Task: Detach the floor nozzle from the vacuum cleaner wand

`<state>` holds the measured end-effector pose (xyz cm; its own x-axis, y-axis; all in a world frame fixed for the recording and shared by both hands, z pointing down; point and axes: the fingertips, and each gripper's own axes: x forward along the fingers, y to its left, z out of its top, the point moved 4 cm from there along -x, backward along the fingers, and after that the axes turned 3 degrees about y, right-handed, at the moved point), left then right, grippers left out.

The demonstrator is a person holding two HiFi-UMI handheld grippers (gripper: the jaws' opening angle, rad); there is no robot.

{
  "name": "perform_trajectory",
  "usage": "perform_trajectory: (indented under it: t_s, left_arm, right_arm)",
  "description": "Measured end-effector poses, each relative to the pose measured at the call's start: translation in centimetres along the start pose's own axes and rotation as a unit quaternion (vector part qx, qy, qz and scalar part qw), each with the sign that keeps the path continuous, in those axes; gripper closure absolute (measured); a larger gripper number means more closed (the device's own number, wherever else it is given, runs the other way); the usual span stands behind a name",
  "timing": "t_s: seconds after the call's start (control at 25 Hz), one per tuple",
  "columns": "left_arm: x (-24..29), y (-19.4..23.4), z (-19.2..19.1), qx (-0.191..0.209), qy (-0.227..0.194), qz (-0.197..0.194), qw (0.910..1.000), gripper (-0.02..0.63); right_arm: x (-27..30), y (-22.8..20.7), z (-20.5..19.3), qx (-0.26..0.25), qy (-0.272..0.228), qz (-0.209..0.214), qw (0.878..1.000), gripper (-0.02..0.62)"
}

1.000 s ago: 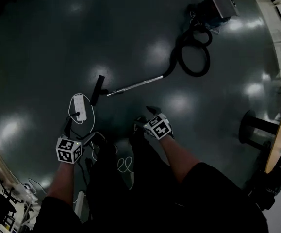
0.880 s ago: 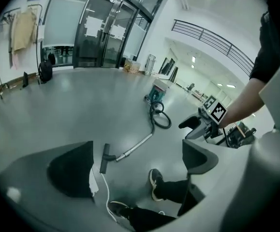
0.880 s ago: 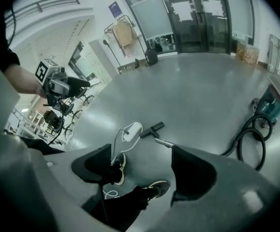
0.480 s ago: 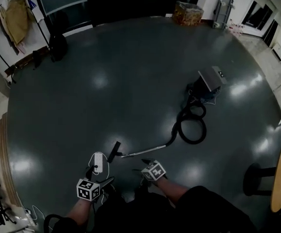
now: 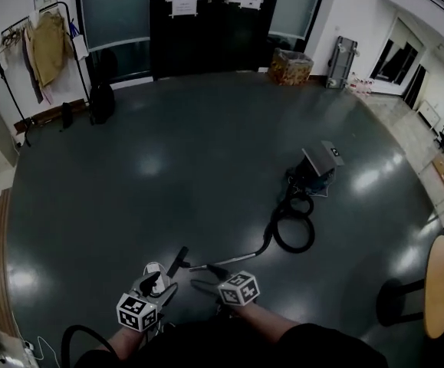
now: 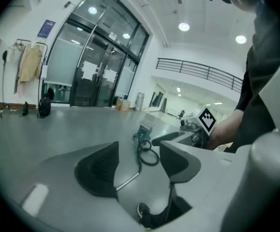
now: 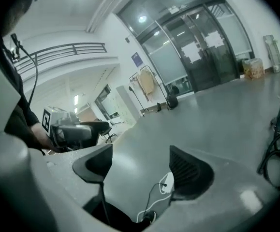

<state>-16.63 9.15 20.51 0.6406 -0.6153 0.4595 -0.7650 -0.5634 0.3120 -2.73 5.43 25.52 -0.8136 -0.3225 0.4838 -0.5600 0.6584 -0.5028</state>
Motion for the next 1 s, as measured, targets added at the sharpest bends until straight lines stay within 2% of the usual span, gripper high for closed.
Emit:
perform_trajectory:
  t_s: [0.16,0.28,0.4,0.52,0.68,0.88,1.0]
  left_arm:
    - [-3.4,-1.7,1.0,0.035,-0.04,-0.043,0.9976,0.383]
    - [-4.8,-3.8,1.5,0.034,-0.075,-0.063,0.9946,0.406]
    - [-6.2,-6.6,2.4,0.049,-0.109,-0.072,0.9902,0.454]
    - [-6.9,-9.0,3.3,0.061,-0.128,-0.065,0.9877,0.507]
    - [-6.8,-13.3,4.7,0.074,-0.146,-0.066,0.9843,0.539]
    - [-5.4,-17.8,7.1,0.137,-0.157,-0.073,0.9753,0.596]
    - [-5.3,-19.7,7.7,0.157,-0.164,-0.078,0.9708,0.604]
  right_arm:
    - [-1.3,6.5,1.9,-0.013,-0.047,0.01,0.999,0.262]
    - [-3.3,10.0,2.5,-0.042,-0.072,0.022,0.996,0.35]
    - [-5.5,12.5,2.9,-0.071,-0.108,0.05,0.99,0.405]
    - [-7.3,13.7,3.5,-0.092,-0.132,0.081,0.984,0.449]
    - [-11.4,13.8,4.3,-0.116,-0.162,0.102,0.975,0.481]
    - [-16.3,13.2,5.5,-0.151,-0.198,0.119,0.961,0.519]
    - [-17.8,13.7,5.2,-0.178,-0.211,0.136,0.951,0.594]
